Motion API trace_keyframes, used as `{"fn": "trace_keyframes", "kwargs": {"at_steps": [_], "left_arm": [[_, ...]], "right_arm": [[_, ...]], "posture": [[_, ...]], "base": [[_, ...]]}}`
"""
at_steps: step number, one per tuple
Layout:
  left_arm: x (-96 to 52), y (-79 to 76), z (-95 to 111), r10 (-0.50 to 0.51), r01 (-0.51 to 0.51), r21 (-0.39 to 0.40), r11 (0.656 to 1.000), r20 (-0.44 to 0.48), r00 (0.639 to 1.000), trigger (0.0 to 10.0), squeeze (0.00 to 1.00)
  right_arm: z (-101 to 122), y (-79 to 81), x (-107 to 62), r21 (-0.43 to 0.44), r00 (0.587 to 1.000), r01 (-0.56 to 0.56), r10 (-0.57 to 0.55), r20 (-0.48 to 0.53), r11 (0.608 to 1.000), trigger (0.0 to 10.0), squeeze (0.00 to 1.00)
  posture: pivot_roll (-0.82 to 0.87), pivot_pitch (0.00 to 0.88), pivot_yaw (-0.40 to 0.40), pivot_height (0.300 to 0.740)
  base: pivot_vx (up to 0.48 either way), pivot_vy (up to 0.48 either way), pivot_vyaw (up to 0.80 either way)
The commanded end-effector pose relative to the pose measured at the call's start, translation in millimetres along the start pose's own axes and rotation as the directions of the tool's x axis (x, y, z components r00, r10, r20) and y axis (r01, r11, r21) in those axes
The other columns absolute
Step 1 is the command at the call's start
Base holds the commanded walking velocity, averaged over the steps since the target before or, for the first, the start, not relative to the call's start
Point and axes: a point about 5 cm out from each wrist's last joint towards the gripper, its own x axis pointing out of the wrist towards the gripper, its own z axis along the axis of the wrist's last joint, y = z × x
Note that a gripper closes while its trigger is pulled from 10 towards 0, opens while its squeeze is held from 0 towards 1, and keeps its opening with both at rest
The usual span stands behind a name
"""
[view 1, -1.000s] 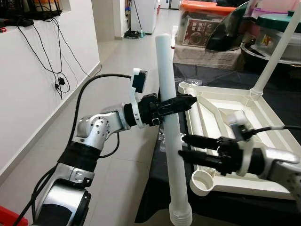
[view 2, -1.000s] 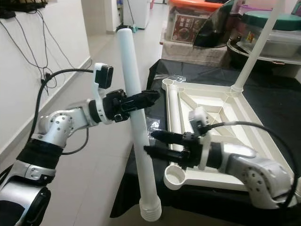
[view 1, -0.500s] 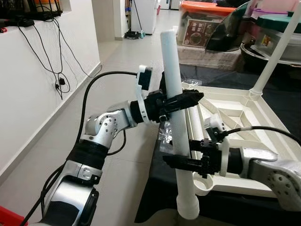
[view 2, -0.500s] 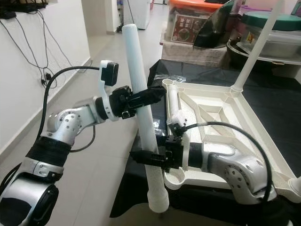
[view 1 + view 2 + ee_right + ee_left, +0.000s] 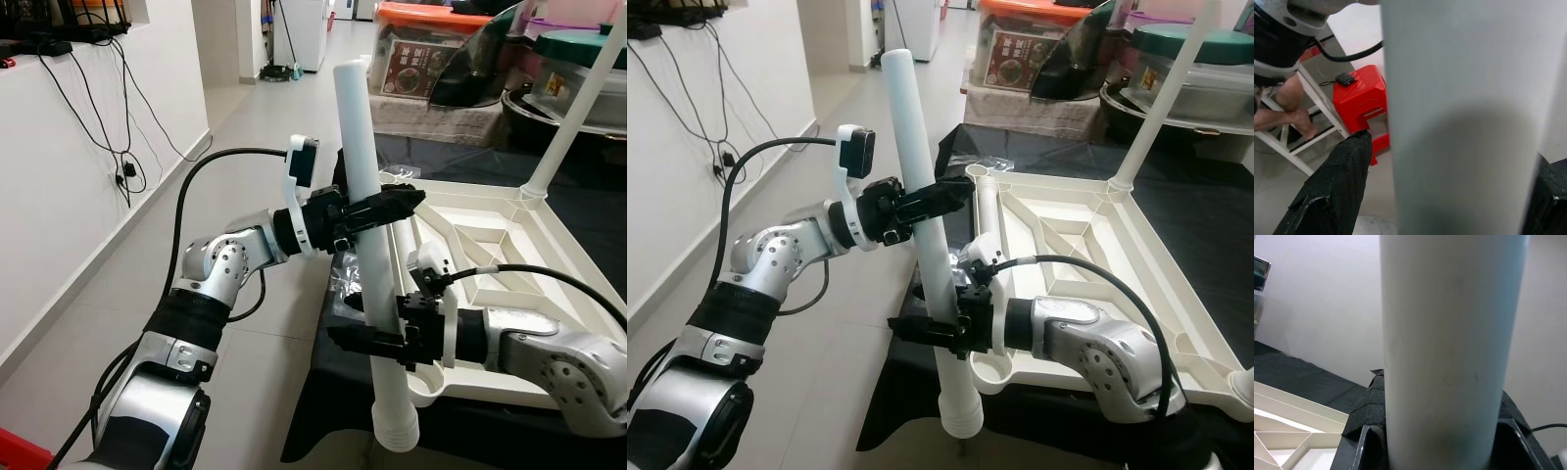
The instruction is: Building children table
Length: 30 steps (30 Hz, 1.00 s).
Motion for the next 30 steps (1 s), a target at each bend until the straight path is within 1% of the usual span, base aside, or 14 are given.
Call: {"fn": "trace_keyframes", "kwargs": {"at_steps": [1, 8, 16, 17, 18, 30], "left_arm": [[2.2, 0.5, 3, -0.008, 0.008, 0.019, 1.0, 0.003, 1.0, 10.0, 0.0], [2.5, 1.3, 3, -0.008, 0.008, 0.02, 1.0, 0.008, 1.0, 10.0, 0.0], [3.2, 1.3, 3, -0.009, 0.009, 0.02, 1.0, 0.01, 1.0, 10.0, 0.0], [3.7, 1.4, 3, -0.01, 0.01, 0.021, 1.0, 0.012, 1.0, 10.0, 0.0], [3.9, 1.5, 4, -0.011, 0.01, 0.022, 1.0, 0.014, 1.0, 10.0, 0.0], [3.1, 2.7, 4, -0.002, 0.002, 0.018, 1.0, 0.014, 1.0, 10.0, 0.0]], "right_arm": [[1, 2.0, 4.8, -0.01, 1.0, -0.002, 0.002, -0.018, 1.0, 10.0, 0.0], [2, 1.0, 10.2, -0.011, 0.999, 0.022, -0.023, -0.028, 1.0, 10.0, 0.0], [3, 0.8, 11.5, -0.012, 0.999, 0.028, -0.028, -0.034, 1.0, 10.0, 0.0], [2, 0.5, 12.3, -0.012, 0.999, 0.032, -0.032, -0.037, 0.999, 3.9, 0.0], [2, 0.2, 13.0, -0.011, 0.999, 0.035, -0.036, -0.039, 0.999, 0.0, 0.0], [3, -1.5, 15.4, -0.017, 0.997, 0.052, -0.053, -0.047, 0.998, 0.0, 0.0]], "posture": [[0.08, 0.0, -0.069, 0.74], [0.08, 0.0, -0.069, 0.74], [0.08, 0.0, -0.069, 0.74], [0.07, 0.0, -0.068, 0.74], [0.07, 0.0, -0.068, 0.74], [0.07, 0.0, -0.069, 0.74]], "base": [[0.0, 0.0, 0.0], [0.0, 0.0, 0.0], [0.0, 0.0, 0.0], [0.0, 0.0, 0.0], [0.0, 0.0, 0.0], [0.0, 0.0, 0.0]]}}
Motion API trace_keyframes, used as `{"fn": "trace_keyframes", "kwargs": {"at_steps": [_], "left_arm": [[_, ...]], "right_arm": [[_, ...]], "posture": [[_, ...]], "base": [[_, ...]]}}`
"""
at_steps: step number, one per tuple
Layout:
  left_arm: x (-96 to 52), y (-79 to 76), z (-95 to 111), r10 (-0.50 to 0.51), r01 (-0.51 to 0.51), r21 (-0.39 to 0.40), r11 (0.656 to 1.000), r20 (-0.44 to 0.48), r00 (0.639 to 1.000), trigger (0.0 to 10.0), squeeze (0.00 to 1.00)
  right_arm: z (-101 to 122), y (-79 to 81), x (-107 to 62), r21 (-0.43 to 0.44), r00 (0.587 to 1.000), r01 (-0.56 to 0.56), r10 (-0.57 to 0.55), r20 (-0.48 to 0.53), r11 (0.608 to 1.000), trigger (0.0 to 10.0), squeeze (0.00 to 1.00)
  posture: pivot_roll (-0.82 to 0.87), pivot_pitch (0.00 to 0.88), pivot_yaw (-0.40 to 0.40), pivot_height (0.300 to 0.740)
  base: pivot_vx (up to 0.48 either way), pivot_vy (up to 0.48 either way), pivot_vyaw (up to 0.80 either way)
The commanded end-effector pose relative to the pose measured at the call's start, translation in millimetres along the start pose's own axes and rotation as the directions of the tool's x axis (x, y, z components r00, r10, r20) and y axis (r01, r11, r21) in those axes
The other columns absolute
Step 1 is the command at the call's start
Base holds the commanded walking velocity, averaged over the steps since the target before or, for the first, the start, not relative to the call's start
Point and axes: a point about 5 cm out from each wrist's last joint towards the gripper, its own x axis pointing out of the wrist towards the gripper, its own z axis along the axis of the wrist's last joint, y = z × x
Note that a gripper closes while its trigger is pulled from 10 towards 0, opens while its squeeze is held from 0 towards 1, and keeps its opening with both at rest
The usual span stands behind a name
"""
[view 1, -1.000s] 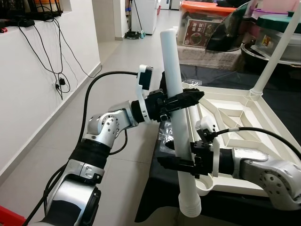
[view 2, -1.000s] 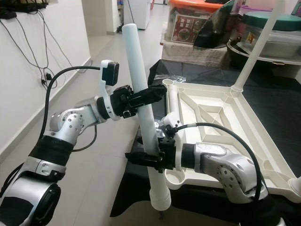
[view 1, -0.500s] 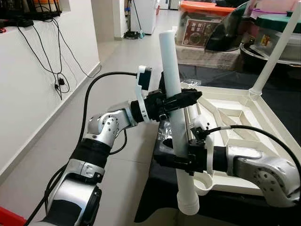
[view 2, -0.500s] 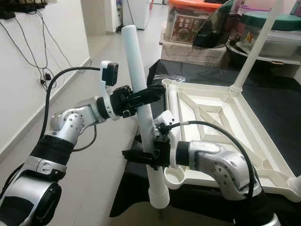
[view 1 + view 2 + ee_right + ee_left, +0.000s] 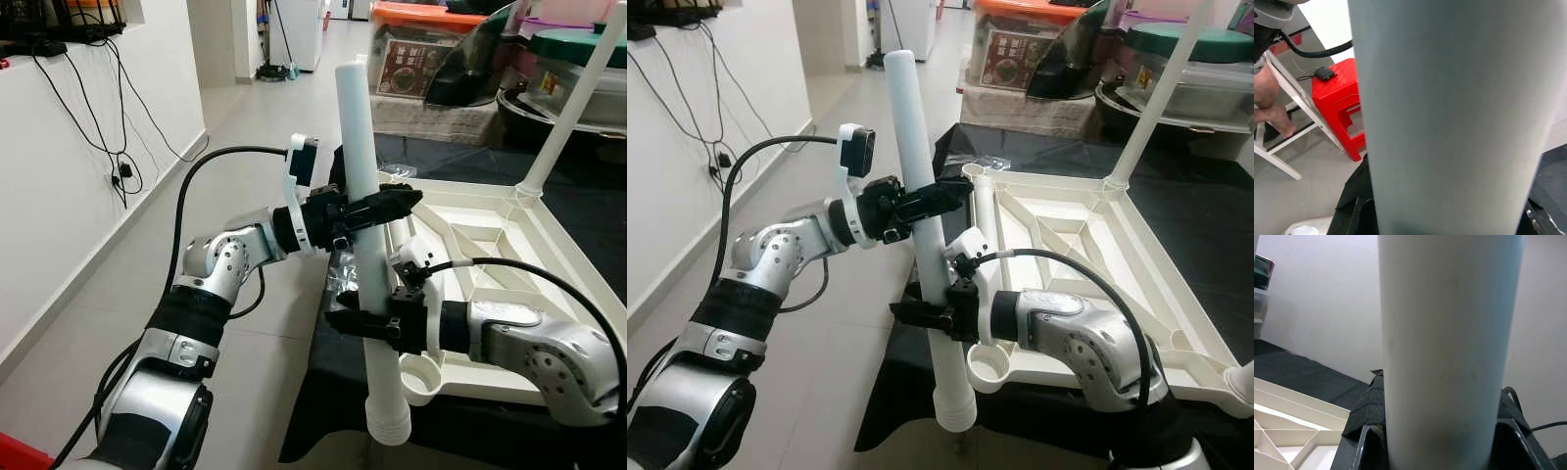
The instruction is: Building children table
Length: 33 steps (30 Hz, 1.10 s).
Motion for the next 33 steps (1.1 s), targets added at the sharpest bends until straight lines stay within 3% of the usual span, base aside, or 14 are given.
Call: {"fn": "trace_keyframes", "kwargs": {"at_steps": [1, 7, 8, 15, 19, 20, 25, 33], "left_arm": [[3.5, 0.2, 3, -0.008, 0.008, -0.005, 1.0, 0.018, 1.0, 10.0, 0.0], [2.1, 2.0, 0, 0.021, -0.022, -0.022, 1.0, -0.003, 1.0, 10.0, 0.0], [1.4, 3.3, -2, 0.038, -0.038, -0.034, 0.999, -0.005, 0.999, 10.0, 1.0], [-0.3, 4.5, -2, 0.055, -0.055, -0.053, 0.997, 0.009, 0.998, 10.0, 1.0], [-1.7, 5.0, -1, 0.078, -0.078, -0.005, 0.997, 0.0, 0.997, 10.0, 1.0], [-2.9, 4.4, -1, 0.082, -0.082, 0.013, 0.997, -0.007, 0.997, 10.0, 0.0], [-12.5, 5.6, 10, 0.131, -0.132, -0.003, 0.991, 0.062, 0.989, 10.0, 0.0], [-19.9, 1.4, 11, 0.165, -0.164, -0.016, 0.986, 0.078, 0.983, 10.0, 0.0]], "right_arm": [[-1, 1.8, 4.8, 0.004, 1.0, -0.014, 0.014, -0.01, 1.0, 0.0, 0.0], [-2, 1.2, 4.5, 0.005, 1.0, -0.009, 0.009, -0.008, 1.0, 0.0, 0.0], [-2, 1.1, 4.5, 0.005, 1.0, -0.008, 0.008, -0.007, 1.0, 0.0, 0.0], [-2, 0.3, 4.0, 0.008, 1.0, -0.001, 0.001, -0.001, 1.0, 0.0, 0.0], [-2, -1.2, 2.7, 0.009, 1.0, 0.008, -0.008, 0.005, 1.0, 0.0, 0.0], [-1, -4.0, 0.5, 0.009, 1.0, 0.025, -0.025, 0.016, 1.0, 0.0, 0.0], [6, -19.0, -13.3, 0.004, 0.991, 0.117, -0.117, 0.063, 0.993, 0.0, 0.0], [17, -30.3, -26.6, 0.005, 0.971, 0.196, -0.194, 0.139, 0.981, 0.0, 0.0]], "posture": [[0.07, 0.0, -0.069, 0.74], [0.07, 0.0, -0.069, 0.74], [0.07, 0.0, -0.069, 0.74], [0.07, 0.0, -0.069, 0.74], [0.07, 0.0, -0.066, 0.74], [0.07, 0.0, -0.066, 0.74], [0.08, 0.0, -0.067, 0.74], [0.08, 0.0, -0.071, 0.74]], "base": [[0.0, 0.0, 0.0], [0.0, 0.0, 0.0], [0.0, 0.0, 0.0], [0.0, 0.0, 0.0], [0.0, 0.0, 0.0], [0.0, 0.0, 0.0], [0.0, 0.0, 0.0], [0.0, 0.0, 0.0]]}}
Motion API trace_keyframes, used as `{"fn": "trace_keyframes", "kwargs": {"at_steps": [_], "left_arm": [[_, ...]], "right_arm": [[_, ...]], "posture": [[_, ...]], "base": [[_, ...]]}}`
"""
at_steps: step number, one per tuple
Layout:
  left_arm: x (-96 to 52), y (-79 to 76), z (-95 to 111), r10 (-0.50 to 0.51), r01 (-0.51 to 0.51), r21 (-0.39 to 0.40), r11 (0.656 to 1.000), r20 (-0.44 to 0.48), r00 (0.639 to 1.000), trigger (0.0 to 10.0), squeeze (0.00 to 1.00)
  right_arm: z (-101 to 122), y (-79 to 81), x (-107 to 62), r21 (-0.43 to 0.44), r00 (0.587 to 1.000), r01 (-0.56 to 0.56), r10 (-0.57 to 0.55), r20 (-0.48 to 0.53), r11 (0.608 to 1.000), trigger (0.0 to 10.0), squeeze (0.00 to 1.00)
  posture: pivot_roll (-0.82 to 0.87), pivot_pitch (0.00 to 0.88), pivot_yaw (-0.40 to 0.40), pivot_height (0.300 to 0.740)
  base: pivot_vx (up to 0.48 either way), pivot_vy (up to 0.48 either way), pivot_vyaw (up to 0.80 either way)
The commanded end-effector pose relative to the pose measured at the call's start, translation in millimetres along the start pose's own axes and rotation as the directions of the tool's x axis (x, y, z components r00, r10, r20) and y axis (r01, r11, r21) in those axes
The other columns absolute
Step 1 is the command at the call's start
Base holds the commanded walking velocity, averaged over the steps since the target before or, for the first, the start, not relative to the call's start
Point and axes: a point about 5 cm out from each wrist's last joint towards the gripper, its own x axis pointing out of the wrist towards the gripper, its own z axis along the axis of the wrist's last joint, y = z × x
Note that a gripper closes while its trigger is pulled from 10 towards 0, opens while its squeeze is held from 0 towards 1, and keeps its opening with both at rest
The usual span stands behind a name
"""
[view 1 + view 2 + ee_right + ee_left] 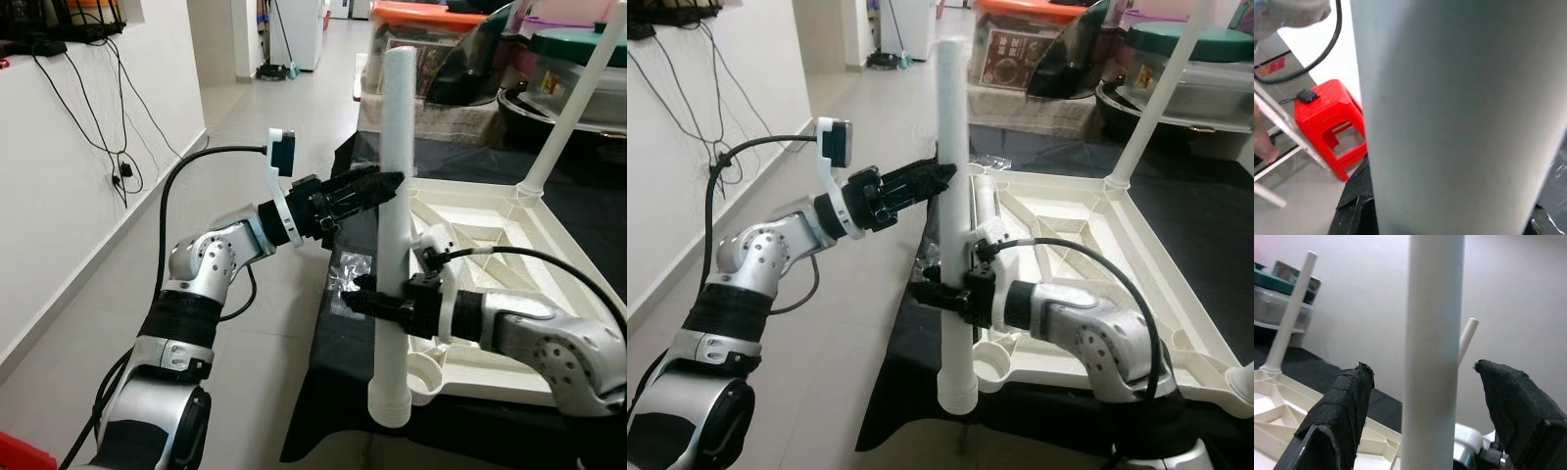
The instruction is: Building children table
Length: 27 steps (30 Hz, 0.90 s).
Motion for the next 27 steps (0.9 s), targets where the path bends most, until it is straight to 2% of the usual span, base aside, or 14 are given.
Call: {"fn": "trace_keyframes", "kwargs": {"at_steps": [1, 5, 7, 8, 10, 11, 13, 14, 15, 16, 17, 20, 23, 27], "left_arm": [[-2.5, -3.4, 0, -0.001, 0.002, -0.007, 1.0, 0.003, 1.0, 10.0, 0.0], [-5.5, -4.9, -2, 0.008, -0.008, -0.003, 1.0, -0.002, 1.0, 10.0, 0.0], [-10.4, -5.4, -6, 0.03, -0.03, -0.002, 1.0, -0.005, 1.0, 10.0, 0.0], [-16.6, -6.1, -11, 0.062, -0.062, -0.004, 0.998, -0.001, 0.998, 10.0, 0.0], [-16.6, -6.1, -11, 0.062, -0.062, -0.004, 0.998, -0.001, 0.998, 10.0, 0.0], [-22.2, -6.6, -17, 0.106, -0.106, 0.006, 0.994, -0.002, 0.994, 10.0, 0.0], [-22.2, -6.6, -17, 0.106, -0.106, 0.006, 0.994, -0.002, 0.994, 10.0, 0.0], [-26.4, -8.3, -25, 0.153, -0.153, 0.006, 0.988, -0.005, 0.988, 10.0, 0.0], [-30.2, -12.6, -34, 0.181, -0.18, 0.013, 0.983, -0.018, 0.983, 10.0, 0.0], [-30.2, -12.6, -34, 0.181, -0.18, 0.013, 0.983, -0.018, 0.983, 10.0, 0.0], [-34.2, -16.3, -43, 0.22, -0.22, 0.011, 0.975, -0.022, 0.975, 10.0, 0.0], [-40.8, -19.3, -54, 0.296, -0.295, 0.028, 0.955, -0.023, 0.955, 10.0, 0.0], [-43.5, -19.6, -56, 0.332, -0.331, 0.042, 0.943, -0.021, 0.943, 10.0, 0.0], [-55.0, -20.1, -70, 0.483, -0.471, 0.176, 0.865, -0.03, 0.875, 10.0, 0.0]], "right_arm": [[13, -9.3, -9.6, -0.033, 0.996, 0.075, -0.073, 0.06, 0.997, 0.0, 0.0], [18, -12.1, -12.4, -0.036, 0.991, 0.097, -0.094, 0.096, 0.995, 0.0, 0.0], [29, -17.8, -16.1, -0.025, 0.975, 0.151, -0.144, 0.167, 0.988, 0.0, 0.0], [43, -29.8, -21.1, 0.014, 0.931, 0.265, -0.259, 0.258, 0.964, 0.0, 0.0], [43, -29.8, -21.1, 0.014, 0.931, 0.265, -0.259, 0.258, 0.964, 0.0, 0.0], [55, -40.8, -27.3, 0.032, 0.86, 0.388, -0.375, 0.347, 0.921, 4.9, 0.0], [55, -40.8, -27.3, 0.032, 0.86, 0.388, -0.375, 0.347, 0.921, 4.9, 0.0], [64, -49.6, -33.0, 0.074, 0.78, 0.489, -0.474, 0.409, 0.869, 10.0, 0.0], [69, -54.0, -37.2, 0.104, 0.71, 0.566, -0.548, 0.442, 0.818, 10.0, 0.0], [69, -54.0, -37.2, 0.104, 0.71, 0.566, -0.548, 0.442, 0.818, 10.0, 0.0], [75, -56.2, -40.7, 0.142, 0.633, 0.617, -0.596, 0.494, 0.774, 10.0, 0.0], [79, -55.8, -44.7, 0.19, 0.563, 0.639, -0.621, 0.545, 0.745, 10.0, 0.0], [80, -55.0, -45.7, 0.2, 0.554, 0.633, -0.618, 0.558, 0.748, 10.0, 0.0], [74, -40.0, -40.2, 0.154, 0.544, 0.637, -0.583, 0.603, 0.755, 10.0, 0.0]], "posture": [[0.08, 0.0, -0.071, 0.74], [0.08, 0.0, -0.071, 0.74], [0.09, 0.0, -0.074, 0.74], [0.09, 0.0, -0.074, 0.74], [0.09, 0.0, -0.074, 0.74], [0.09, 0.0, -0.078, 0.74], [0.09, 0.0, -0.078, 0.74], [0.09, 0.0, -0.078, 0.74], [0.09, 0.0, -0.077, 0.74], [0.09, 0.0, -0.077, 0.74], [0.09, 0.0, -0.079, 0.74], [0.09, 0.0, -0.079, 0.74], [0.09, 0.0, -0.079, 0.74], [0.1, 0.0, -0.086, 0.74]], "base": [[0.0, 0.0, 0.0], [0.0, 0.0, 0.0], [0.0, 0.0, 0.0], [0.0, 0.0, 0.0], [0.0, 0.0, 0.0], [0.0, 0.0, 0.0], [0.0, 0.0, 0.0], [0.0, 0.0, 0.0], [0.0, 0.0, 0.0], [0.0, 0.0, 0.0], [0.0, 0.0, 0.0], [0.0, 0.0, 0.0], [0.0, 0.0, 0.0], [0.0, 0.0, 0.0]]}}
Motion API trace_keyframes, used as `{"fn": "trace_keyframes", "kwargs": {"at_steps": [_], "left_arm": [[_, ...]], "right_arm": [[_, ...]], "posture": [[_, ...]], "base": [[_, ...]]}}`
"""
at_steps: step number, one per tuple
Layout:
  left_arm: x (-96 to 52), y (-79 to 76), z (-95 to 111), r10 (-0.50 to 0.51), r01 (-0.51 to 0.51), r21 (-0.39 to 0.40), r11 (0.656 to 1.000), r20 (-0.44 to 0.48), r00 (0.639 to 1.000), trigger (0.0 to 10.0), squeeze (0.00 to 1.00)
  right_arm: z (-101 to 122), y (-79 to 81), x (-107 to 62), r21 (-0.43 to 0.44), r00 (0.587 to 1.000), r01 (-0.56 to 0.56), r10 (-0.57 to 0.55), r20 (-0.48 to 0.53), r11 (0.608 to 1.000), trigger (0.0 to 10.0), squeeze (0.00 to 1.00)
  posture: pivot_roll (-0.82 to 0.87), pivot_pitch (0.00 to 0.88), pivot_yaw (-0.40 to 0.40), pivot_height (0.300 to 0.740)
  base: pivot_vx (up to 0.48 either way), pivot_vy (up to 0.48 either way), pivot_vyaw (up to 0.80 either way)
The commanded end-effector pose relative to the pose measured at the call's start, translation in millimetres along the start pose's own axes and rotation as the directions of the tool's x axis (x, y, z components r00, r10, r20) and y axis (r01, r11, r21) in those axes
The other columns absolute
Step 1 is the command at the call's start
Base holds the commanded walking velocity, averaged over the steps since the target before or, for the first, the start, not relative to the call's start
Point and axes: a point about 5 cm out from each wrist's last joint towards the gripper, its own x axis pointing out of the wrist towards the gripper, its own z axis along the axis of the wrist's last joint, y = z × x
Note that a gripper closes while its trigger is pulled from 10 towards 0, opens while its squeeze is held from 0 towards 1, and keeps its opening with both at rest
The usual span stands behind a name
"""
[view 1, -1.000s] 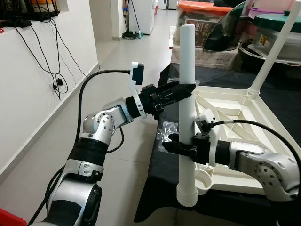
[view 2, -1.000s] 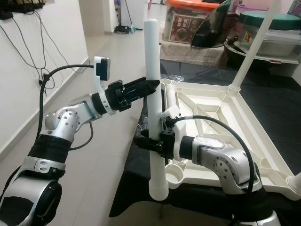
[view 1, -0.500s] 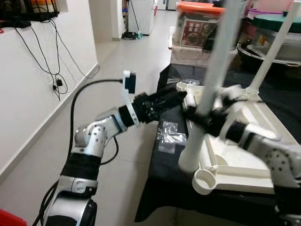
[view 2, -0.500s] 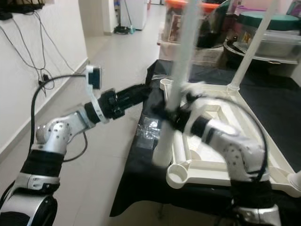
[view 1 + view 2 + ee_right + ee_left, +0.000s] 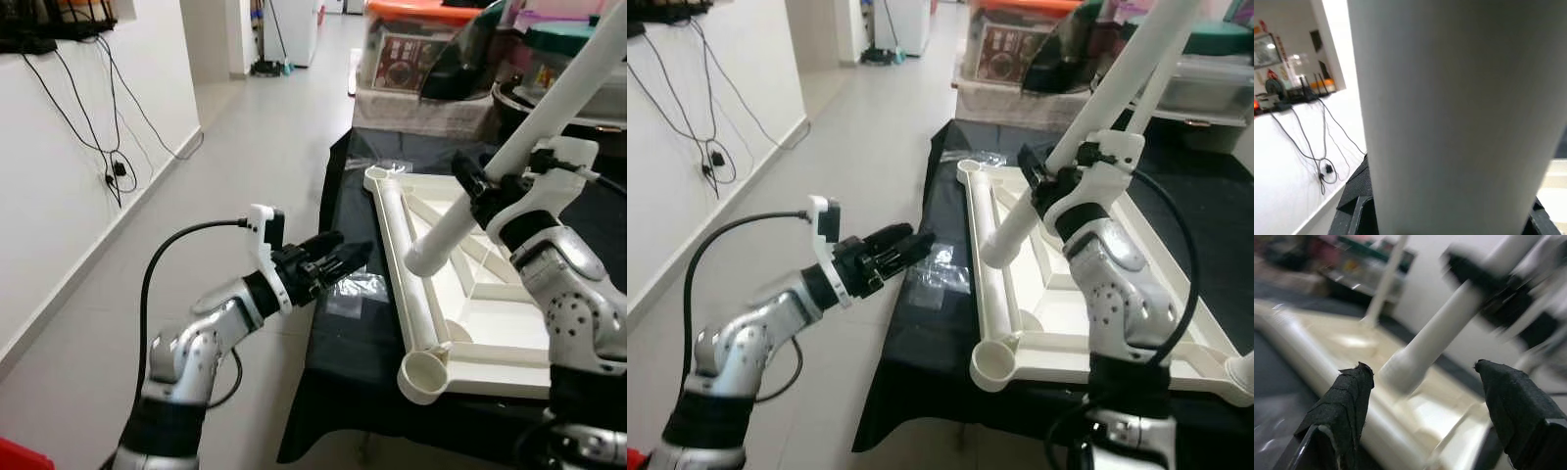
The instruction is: Building children table
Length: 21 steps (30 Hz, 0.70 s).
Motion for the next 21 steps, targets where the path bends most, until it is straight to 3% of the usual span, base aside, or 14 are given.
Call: {"fn": "trace_keyframes", "kwargs": {"at_steps": [1, 8, 14, 21], "left_arm": [[-2.3, 0.9, -4, 0.066, -0.065, 0.067, 0.996, -0.011, 0.998, 10.0, 0.0], [-9.3, 8.9, -18, 0.196, -0.188, 0.135, 0.973, -0.05, 0.979, 10.0, 0.0], [-10.8, 11.6, -21, 0.22, -0.21, 0.137, 0.968, -0.063, 0.973, 10.0, 0.0], [-11.8, 11.2, -27, 0.267, -0.254, 0.17, 0.952, -0.063, 0.962, 10.0, 0.0]], "right_arm": [[2, 7.8, -4.0, -0.03, 0.999, -0.012, 0.013, 0.041, 0.999, 10.0, 0.0], [-14, 24.1, -6.4, -0.063, 0.999, -0.028, 0.029, 0.023, 0.998, 10.0, 0.0], [-15, 28.2, -6.4, -0.091, 0.999, -0.029, 0.033, 0.037, 0.995, 10.0, 0.0], [-15, 32.4, -7.5, -0.093, 0.997, -0.039, 0.044, 0.058, 0.995, 10.0, 0.0]], "posture": [[0.1, 0.0, -0.089, 0.74], [0.1, 0.0, -0.091, 0.74], [0.1, 0.0, -0.094, 0.74], [0.1, 0.0, -0.096, 0.74]], "base": [[0.0, 0.0, 0.0], [0.0, -0.265, 0.0], [0.0, -0.48, 0.0], [0.0, -0.438, 0.78]]}}
